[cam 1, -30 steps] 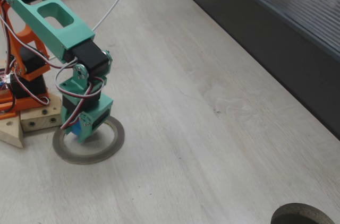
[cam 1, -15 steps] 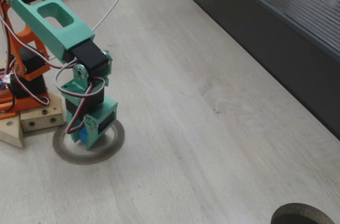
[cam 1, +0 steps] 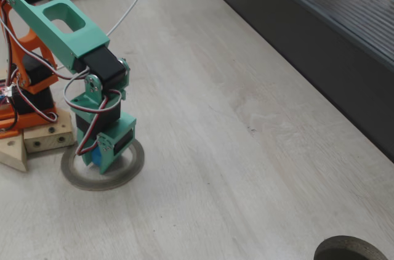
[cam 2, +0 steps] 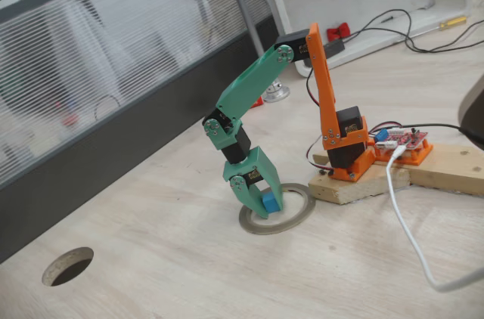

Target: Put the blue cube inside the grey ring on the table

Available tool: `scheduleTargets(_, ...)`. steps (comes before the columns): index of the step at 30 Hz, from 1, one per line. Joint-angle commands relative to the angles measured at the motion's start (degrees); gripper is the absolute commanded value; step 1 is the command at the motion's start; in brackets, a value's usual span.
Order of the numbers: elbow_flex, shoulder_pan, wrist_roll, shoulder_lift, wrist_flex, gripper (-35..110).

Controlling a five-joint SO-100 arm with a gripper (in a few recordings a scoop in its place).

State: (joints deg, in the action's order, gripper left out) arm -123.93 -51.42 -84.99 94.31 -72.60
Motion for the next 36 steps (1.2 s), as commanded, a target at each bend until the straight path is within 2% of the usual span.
scheduleTargets(1,-0.8,-0.2,-0.4,1.9,-0.4,1)
scheduleTargets(16,-0.2,-0.2,-0.4,2.4,-0.4,1)
scheduleTargets(24,-1.0,-0.6,-0.4,13.9,-0.4,1)
scheduleTargets(36,-1.1,-0.5,-0.4,14.2,-0.4,1)
